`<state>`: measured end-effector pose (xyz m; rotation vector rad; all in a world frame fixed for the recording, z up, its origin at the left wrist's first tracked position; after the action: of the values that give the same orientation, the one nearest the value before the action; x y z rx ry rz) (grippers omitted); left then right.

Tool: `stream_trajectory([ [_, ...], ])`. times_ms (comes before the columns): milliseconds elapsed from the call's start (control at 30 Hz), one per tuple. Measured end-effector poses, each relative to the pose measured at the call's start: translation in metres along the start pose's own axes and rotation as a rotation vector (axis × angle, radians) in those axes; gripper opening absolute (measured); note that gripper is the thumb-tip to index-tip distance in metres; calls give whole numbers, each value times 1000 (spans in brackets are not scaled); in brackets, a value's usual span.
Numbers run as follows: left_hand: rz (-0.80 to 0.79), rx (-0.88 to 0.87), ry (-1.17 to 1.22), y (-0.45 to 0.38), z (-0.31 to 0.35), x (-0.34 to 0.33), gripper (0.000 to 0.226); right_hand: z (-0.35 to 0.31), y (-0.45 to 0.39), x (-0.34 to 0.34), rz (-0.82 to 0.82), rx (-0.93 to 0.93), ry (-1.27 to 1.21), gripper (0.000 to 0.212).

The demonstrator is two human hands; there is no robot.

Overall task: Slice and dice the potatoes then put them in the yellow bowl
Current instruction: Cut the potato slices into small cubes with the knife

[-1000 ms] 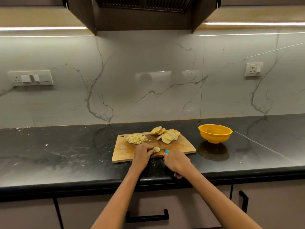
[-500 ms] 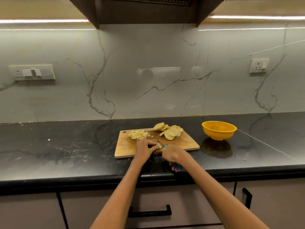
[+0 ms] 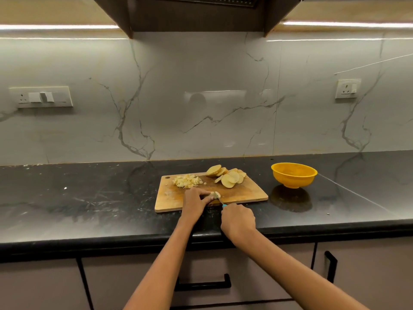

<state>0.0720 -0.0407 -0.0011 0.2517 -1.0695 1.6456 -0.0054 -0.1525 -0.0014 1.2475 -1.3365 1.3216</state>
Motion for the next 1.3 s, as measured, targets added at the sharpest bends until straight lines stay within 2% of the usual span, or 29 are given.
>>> stream_trajectory([
  [133, -9, 26, -11, -2, -5, -1, 28, 21, -3, 2, 2, -141, -358, 37],
  [267, 4, 39, -17, -4, -7, -2, 28, 27, -6, 1, -62, -199, -548, 41],
  [433, 2, 19, -21, -4, -6, -2, 27, 17, -13, -8, -185, -229, -616, 42],
  [700, 1, 22, -8, -5, -6, -1, 26, 13, -14, -13, -241, -238, -604, 46],
  [867, -2, 16, -11, -5, -5, 1, 25, 7, -18, -7, -397, -246, -672, 35],
  [1000, 6, 11, -21, -3, -2, 2, 23, 1, -18, -3, -375, -198, -590, 31],
  [1067, 16, 13, -17, -1, -1, 3, 23, 1, -8, 0, -302, -114, -413, 26],
  [1167, 30, 24, -17, 0, -1, 4, 23, 1, 14, 2, -140, -11, -113, 30],
  [1233, 28, 34, -22, 1, 0, 4, 24, 3, 23, 0, -59, 11, -27, 31],
  [1300, 18, 40, -18, 3, 1, 3, 24, 10, 23, 0, -29, -5, -49, 32],
])
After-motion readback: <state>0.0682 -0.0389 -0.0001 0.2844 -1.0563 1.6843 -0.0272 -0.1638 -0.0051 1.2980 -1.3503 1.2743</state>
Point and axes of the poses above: each hand's wrist, its own y-axis away from the middle knuckle, its own x-axis out of the back of the hand, z = x × y, the point moved 8 cm from there along -y, towards the middle knuckle, and after that the axes turned 5 degrees about -y, right-handed, at the moved point
